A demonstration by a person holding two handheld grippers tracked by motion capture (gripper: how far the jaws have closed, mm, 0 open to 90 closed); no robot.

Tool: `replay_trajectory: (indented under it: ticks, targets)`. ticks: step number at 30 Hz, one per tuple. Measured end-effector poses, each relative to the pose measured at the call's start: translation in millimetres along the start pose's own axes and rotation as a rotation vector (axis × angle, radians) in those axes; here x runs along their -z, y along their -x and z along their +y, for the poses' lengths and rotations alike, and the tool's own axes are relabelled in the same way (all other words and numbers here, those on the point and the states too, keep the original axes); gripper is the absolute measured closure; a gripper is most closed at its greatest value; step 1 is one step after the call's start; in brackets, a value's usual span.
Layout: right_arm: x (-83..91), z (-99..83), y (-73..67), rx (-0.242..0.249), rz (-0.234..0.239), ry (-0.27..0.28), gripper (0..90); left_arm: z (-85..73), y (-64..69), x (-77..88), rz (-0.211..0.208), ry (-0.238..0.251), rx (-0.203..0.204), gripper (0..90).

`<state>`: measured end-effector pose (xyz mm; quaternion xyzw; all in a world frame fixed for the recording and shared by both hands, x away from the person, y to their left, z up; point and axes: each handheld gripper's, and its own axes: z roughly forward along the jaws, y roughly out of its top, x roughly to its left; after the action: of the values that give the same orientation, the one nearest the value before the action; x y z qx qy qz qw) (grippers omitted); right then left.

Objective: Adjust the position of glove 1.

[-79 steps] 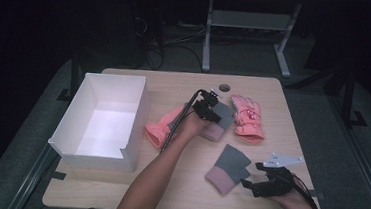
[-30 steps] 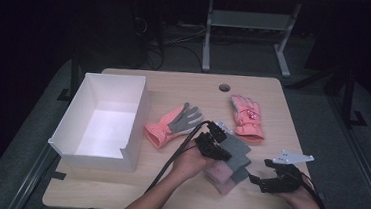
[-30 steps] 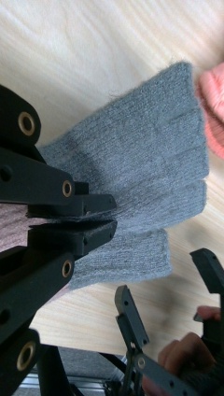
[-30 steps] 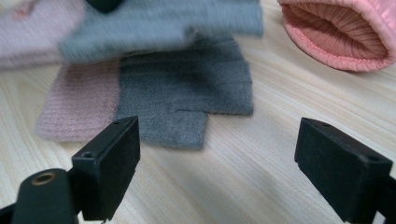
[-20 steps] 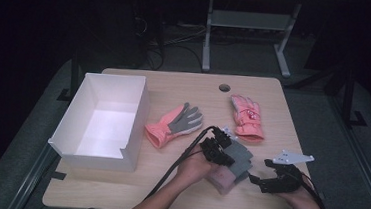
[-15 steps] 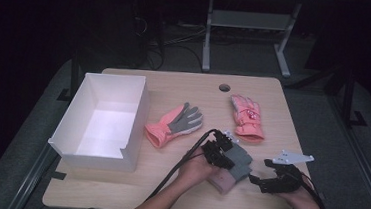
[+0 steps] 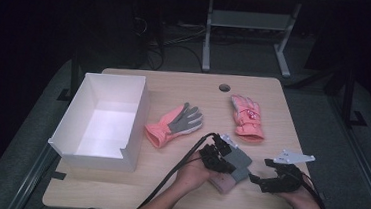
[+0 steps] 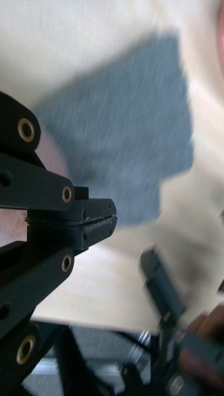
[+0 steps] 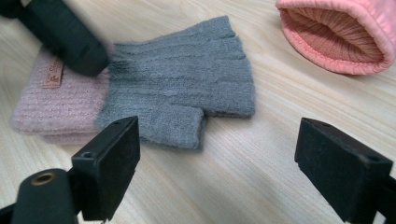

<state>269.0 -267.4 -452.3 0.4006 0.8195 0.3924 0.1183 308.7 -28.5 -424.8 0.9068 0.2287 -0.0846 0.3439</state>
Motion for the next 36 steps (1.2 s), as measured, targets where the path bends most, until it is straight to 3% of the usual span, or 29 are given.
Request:
replay_trajectory:
  ticks: [5,9,14,22,25,27,30,36]
  targets:
    - [0.4,0.2,-0.5,0.000,-0.005,-0.002,13.7,-12.6,17.2,-15.4,-0.030,-0.017,-0.013,89.7]
    - [0.6,0.3,-0.7,0.000,-0.005,-0.001,13.7,-17.0,17.3,-18.8,-0.033,-0.033,-0.012,89.7]
    - [0.3,0.1,-0.2,0.000,-0.005,-0.001,13.7,-21.3,10.1,-8.7,-0.004,-0.064,-0.009,89.7]
    - [0.3,0.2,-0.9,0.000,-0.004,-0.003,13.7,-29.1,-14.0,14.2,0.055,-0.101,0.012,89.7]
    - [-0.1,0.2,-1.2,0.000,-0.003,-0.002,13.7,-30.5,-20.0,19.3,0.062,-0.110,0.001,89.7]
    - [-0.4,0.2,-1.4,0.002,-0.003,-0.002,13.7,-29.7,-21.0,21.9,0.056,-0.106,-0.037,89.5]
    - [-0.4,0.0,-1.2,0.005,-0.002,-0.003,13.7,-25.9,-21.5,28.4,0.042,-0.109,-0.115,81.6]
    - [-1.5,-0.3,-0.5,0.000,-0.004,-0.010,13.7,-13.2,-30.8,35.8,0.024,-0.071,-0.263,50.2]
